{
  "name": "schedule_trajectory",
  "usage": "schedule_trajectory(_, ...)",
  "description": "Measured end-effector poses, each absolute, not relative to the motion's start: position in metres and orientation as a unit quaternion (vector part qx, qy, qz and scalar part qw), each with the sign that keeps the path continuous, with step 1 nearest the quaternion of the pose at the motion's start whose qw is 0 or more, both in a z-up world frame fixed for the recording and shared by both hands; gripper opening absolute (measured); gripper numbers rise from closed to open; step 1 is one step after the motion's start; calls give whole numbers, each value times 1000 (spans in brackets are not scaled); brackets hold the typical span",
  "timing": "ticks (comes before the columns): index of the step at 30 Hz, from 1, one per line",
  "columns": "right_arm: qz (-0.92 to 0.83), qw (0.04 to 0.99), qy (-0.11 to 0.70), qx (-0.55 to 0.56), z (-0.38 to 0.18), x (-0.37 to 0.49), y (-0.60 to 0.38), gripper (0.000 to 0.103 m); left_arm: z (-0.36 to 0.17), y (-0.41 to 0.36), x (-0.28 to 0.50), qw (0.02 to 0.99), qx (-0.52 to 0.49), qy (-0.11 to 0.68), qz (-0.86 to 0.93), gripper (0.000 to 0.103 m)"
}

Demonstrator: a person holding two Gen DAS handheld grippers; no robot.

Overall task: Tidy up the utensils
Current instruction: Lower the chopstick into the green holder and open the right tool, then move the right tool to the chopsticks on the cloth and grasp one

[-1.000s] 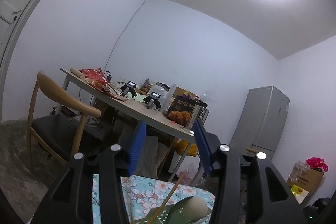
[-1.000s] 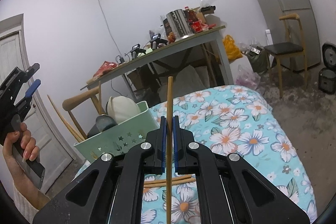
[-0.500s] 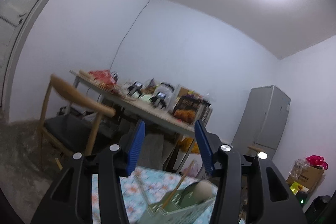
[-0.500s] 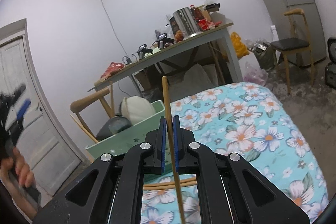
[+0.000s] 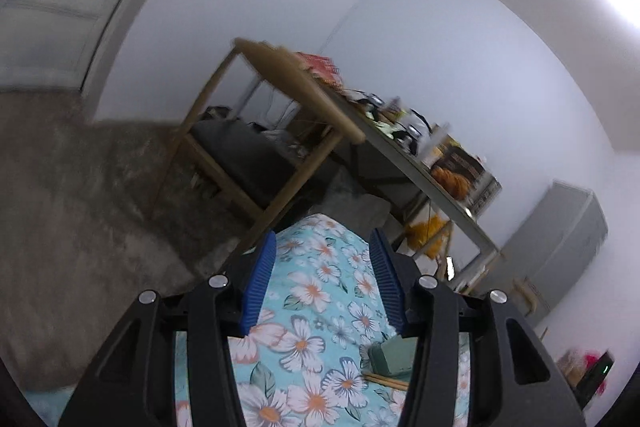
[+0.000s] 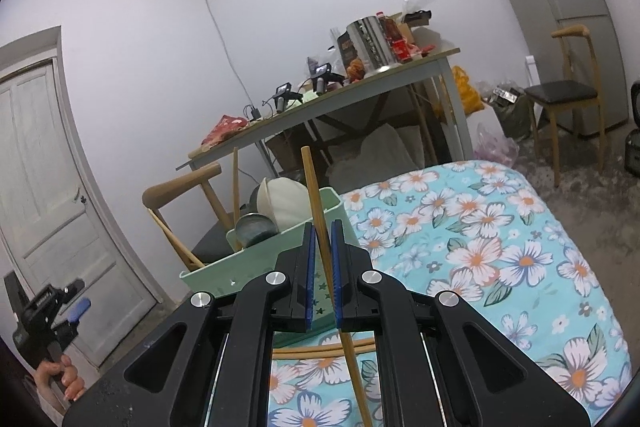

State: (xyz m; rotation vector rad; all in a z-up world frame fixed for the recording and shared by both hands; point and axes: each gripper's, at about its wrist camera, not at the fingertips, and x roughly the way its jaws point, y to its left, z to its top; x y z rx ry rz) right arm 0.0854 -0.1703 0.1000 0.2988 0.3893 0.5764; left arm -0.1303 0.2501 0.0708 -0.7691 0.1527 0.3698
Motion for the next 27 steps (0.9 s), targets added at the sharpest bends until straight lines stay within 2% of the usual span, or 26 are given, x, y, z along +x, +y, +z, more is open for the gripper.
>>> schedule_trajectory(17, 328, 920, 137, 168, 165, 57, -149, 6, 44, 221, -100, 896, -403, 129, 137, 46)
schedule_trajectory(27, 333, 920, 153, 137, 154, 56, -121, 1, 38, 245, -111, 887, -415, 133, 150, 46)
